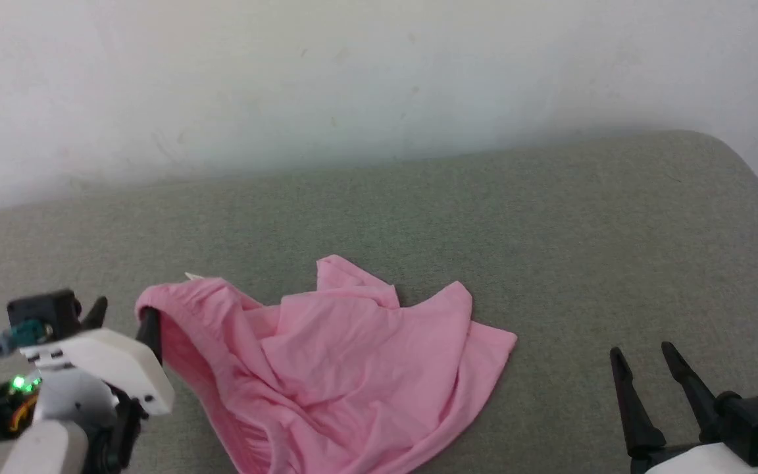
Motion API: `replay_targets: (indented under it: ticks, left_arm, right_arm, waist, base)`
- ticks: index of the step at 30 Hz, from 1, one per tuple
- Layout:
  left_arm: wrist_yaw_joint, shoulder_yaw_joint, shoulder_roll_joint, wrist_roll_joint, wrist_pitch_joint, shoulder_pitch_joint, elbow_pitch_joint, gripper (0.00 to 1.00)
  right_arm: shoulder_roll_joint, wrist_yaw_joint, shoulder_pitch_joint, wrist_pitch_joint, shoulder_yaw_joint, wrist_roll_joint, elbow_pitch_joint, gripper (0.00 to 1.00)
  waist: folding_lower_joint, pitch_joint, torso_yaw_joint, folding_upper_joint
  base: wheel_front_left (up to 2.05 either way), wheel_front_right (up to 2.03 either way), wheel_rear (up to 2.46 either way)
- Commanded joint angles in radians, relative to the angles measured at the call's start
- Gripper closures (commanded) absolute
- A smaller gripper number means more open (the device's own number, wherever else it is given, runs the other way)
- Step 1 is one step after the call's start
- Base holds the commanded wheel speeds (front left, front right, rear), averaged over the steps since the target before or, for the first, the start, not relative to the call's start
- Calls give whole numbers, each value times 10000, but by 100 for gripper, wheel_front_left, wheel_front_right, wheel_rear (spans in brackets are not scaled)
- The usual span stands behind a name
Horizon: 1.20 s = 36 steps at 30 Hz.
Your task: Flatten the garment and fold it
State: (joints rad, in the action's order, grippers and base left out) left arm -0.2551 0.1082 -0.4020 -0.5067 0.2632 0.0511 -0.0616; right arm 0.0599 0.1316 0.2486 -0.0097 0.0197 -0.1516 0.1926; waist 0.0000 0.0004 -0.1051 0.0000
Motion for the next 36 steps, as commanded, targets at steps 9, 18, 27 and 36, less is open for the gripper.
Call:
replay_targets:
  ticks: [9,18,27,36]
  left_arm:
    - [392,101,-1026,29,1570,1574,1591,0]
    - [1502,734,-2096,-443,4141,2562,1416,0]
    - [2286,1232,-2859,-1422,6916,2935,223,0]
    - [2144,1477,-1909,-986,5523,3604,155,0]
  right_arm:
    - [-39,-9,-261,-160,-48,-39,-102,0]
    - [-65,-9,-320,-265,-11,-70,-234,0]
    - [-85,-9,-289,-341,-47,-68,-311,0]
    - [-93,-9,-486,-416,-159,-139,-313,0]
  waist:
    - [0,242,-517,0]
    - [0,264,-454,0]
    - [0,95,-334,0]
    - [0,365,-474,0]
  base:
    - [0,0,0]
    - [0,0,0]
    - [0,0,0]
    - [0,0,0]
